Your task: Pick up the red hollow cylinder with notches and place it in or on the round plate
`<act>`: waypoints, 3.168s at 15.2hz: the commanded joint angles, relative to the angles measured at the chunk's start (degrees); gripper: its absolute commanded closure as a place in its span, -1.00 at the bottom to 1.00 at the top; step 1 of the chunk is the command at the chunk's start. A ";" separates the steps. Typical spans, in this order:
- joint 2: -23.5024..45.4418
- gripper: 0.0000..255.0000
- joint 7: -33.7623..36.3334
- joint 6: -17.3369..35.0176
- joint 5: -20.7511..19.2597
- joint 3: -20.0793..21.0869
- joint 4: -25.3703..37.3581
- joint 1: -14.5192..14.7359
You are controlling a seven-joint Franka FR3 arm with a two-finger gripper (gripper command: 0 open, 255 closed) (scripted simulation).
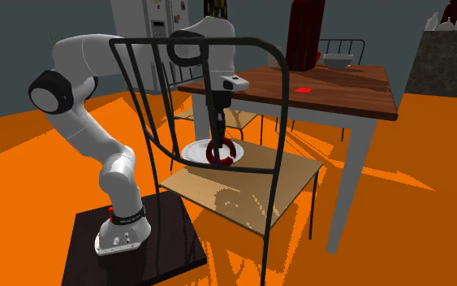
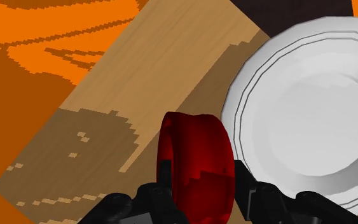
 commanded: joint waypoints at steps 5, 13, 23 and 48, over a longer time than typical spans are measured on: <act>1.79 1.00 -0.71 -4.34 0.49 0.16 6.11 0.28; 0.26 1.00 7.57 -9.07 3.42 7.20 8.08 2.27; -0.66 1.00 17.51 -10.18 7.39 14.86 7.27 4.58; -5.81 1.00 18.34 2.28 7.01 14.53 -10.35 4.40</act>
